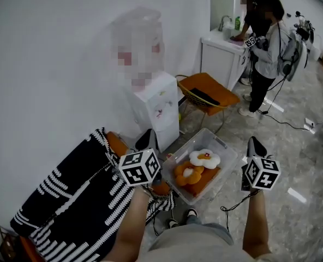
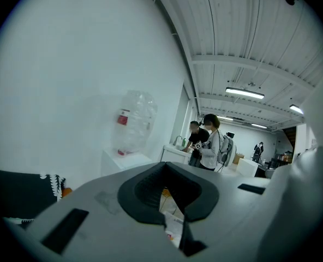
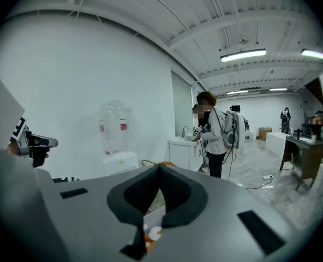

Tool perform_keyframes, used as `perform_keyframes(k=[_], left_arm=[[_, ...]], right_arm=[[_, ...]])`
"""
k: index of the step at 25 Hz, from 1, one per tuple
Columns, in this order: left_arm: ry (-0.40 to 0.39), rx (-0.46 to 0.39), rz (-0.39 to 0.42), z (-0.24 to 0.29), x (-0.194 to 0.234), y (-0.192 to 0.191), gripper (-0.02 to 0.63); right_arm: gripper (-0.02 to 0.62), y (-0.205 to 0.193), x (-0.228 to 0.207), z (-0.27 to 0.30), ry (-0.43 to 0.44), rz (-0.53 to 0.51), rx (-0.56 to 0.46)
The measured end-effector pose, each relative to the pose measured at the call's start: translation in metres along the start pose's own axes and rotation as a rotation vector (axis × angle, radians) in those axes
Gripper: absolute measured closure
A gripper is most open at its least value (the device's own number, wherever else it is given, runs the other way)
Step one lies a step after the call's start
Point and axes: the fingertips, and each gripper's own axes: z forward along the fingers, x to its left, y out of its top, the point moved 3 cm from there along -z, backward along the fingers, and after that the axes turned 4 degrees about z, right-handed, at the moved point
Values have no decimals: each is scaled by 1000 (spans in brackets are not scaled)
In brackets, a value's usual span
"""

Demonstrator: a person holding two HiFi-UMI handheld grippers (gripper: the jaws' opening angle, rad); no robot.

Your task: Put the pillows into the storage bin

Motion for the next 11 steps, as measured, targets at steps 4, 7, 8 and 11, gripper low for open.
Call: perform_keyframes(k=[4, 7, 8, 11], left_arm=[[-4, 2, -9, 4, -1, -2, 595], [-5, 0, -15, 6, 0, -3, 595], [-5, 0, -17, 8, 1, -3, 595], [-4, -2, -25, 11, 3, -2, 595]], right_arm=[[595, 0, -1, 3, -5, -3, 2], [595, 0, -2, 5, -12, -6, 5], [594, 0, -2, 6, -13, -6, 5], [594, 0, -1, 8, -14, -7, 8]])
